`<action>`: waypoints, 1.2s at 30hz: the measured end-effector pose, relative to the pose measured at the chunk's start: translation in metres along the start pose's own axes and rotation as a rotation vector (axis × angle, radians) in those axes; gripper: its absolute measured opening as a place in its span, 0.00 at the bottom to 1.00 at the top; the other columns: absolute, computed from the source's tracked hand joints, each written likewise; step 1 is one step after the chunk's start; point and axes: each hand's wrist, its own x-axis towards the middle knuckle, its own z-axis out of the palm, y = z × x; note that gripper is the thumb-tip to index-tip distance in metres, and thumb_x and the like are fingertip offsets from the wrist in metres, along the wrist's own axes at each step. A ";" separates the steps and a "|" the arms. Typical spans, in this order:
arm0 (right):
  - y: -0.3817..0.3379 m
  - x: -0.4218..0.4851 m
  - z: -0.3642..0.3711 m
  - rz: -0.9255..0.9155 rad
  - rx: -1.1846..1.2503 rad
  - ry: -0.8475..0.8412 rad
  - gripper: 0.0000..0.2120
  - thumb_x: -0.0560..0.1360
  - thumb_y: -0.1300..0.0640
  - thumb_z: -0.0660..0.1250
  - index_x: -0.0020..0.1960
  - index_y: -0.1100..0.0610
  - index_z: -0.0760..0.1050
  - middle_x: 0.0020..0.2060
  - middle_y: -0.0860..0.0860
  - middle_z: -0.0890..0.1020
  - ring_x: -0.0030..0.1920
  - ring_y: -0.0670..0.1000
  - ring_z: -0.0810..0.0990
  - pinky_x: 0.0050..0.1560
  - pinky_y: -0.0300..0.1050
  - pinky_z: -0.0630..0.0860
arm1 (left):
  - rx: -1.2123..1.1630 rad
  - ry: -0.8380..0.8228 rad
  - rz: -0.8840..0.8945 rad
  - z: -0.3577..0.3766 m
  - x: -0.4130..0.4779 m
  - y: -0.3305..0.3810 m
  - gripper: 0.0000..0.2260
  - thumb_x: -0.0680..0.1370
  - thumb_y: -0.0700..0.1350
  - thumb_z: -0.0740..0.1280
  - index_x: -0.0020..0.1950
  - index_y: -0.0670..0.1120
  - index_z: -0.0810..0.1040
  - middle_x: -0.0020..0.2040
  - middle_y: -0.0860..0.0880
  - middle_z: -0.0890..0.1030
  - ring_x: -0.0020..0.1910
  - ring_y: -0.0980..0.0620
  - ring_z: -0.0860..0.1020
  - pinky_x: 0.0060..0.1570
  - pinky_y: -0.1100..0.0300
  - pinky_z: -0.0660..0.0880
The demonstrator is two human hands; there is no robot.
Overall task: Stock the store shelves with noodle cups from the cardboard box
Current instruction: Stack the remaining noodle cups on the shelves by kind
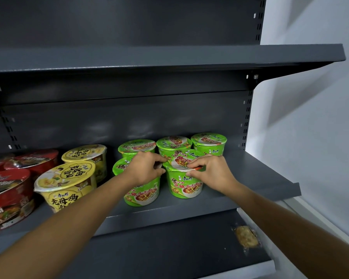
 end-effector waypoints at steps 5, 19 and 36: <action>0.001 0.001 0.001 0.009 -0.002 -0.007 0.13 0.66 0.54 0.78 0.49 0.56 0.84 0.47 0.48 0.85 0.50 0.41 0.79 0.55 0.32 0.73 | -0.017 0.004 -0.003 0.002 0.000 -0.001 0.17 0.76 0.48 0.69 0.65 0.48 0.77 0.38 0.54 0.76 0.39 0.55 0.73 0.39 0.66 0.63; 0.002 0.009 -0.007 0.052 -0.003 -0.155 0.14 0.68 0.56 0.76 0.53 0.56 0.83 0.51 0.49 0.84 0.51 0.40 0.79 0.49 0.21 0.69 | 0.023 -0.037 0.031 -0.002 0.003 0.000 0.19 0.75 0.54 0.69 0.64 0.48 0.78 0.43 0.51 0.81 0.43 0.53 0.78 0.42 0.62 0.69; 0.003 0.016 -0.015 0.054 -0.044 -0.244 0.13 0.69 0.57 0.75 0.54 0.54 0.82 0.52 0.47 0.84 0.54 0.41 0.80 0.58 0.32 0.72 | 0.033 -0.102 0.154 -0.003 0.012 0.024 0.11 0.74 0.51 0.71 0.56 0.51 0.83 0.50 0.54 0.84 0.49 0.55 0.80 0.52 0.62 0.73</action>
